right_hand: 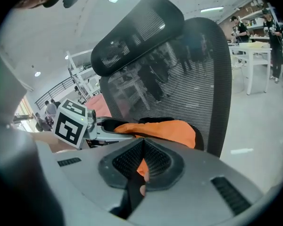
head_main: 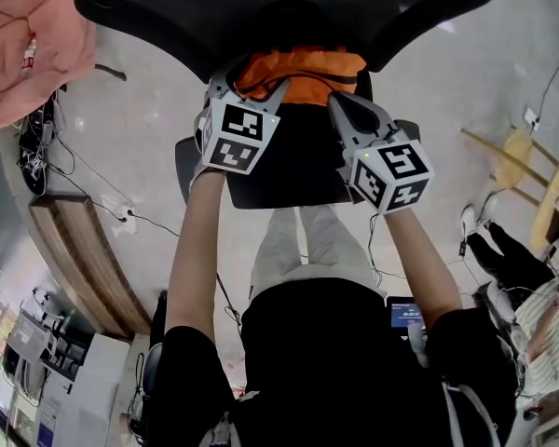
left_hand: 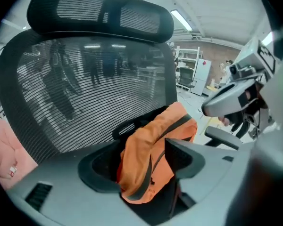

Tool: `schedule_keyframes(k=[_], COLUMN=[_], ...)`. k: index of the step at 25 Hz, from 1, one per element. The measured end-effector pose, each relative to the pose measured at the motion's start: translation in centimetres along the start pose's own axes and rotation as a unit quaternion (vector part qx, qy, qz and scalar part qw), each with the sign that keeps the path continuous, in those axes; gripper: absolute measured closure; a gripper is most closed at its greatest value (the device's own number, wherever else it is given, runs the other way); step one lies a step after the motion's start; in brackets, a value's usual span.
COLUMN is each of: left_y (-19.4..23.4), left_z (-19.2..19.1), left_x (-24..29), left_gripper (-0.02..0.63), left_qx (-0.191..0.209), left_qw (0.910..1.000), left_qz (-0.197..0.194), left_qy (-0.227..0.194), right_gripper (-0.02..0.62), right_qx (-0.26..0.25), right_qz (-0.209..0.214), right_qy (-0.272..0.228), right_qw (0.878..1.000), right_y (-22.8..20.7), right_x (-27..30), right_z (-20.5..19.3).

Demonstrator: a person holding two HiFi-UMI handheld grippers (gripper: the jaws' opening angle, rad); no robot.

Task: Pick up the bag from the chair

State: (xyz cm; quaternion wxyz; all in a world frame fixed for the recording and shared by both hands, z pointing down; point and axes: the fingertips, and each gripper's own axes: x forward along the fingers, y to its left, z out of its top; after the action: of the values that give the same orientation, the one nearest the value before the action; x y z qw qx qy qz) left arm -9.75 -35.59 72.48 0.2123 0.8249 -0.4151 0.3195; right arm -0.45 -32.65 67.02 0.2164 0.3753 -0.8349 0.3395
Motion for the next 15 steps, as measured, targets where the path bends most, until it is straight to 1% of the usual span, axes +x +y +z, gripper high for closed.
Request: schedule_keyframes(k=[7,11,15], left_y=[1.3,1.5,1.1], left_z=[-0.1,0.2,0.7], left_x=[1.7,1.8,1.9], left_gripper=[0.327,0.327,0.327], left_qx=[0.016,0.049,0.085], left_qw=[0.9997,0.9984,0.9959], left_qz=[0.018,0.027,0.026], left_qy=[0.005,0.011,0.02], right_gripper=[0.595,0.595,0.595], right_qx=[0.001,0.004,0.019], right_qz=[0.006,0.005,0.007], right_qy=[0.004,0.007,0.01], right_qw=[1.0,1.0,1.0], right_y=[-0.4,-0.7,-1.3], right_x=[0.9,1.0,0.9], right_z=[-0.5,-0.8,-0.9])
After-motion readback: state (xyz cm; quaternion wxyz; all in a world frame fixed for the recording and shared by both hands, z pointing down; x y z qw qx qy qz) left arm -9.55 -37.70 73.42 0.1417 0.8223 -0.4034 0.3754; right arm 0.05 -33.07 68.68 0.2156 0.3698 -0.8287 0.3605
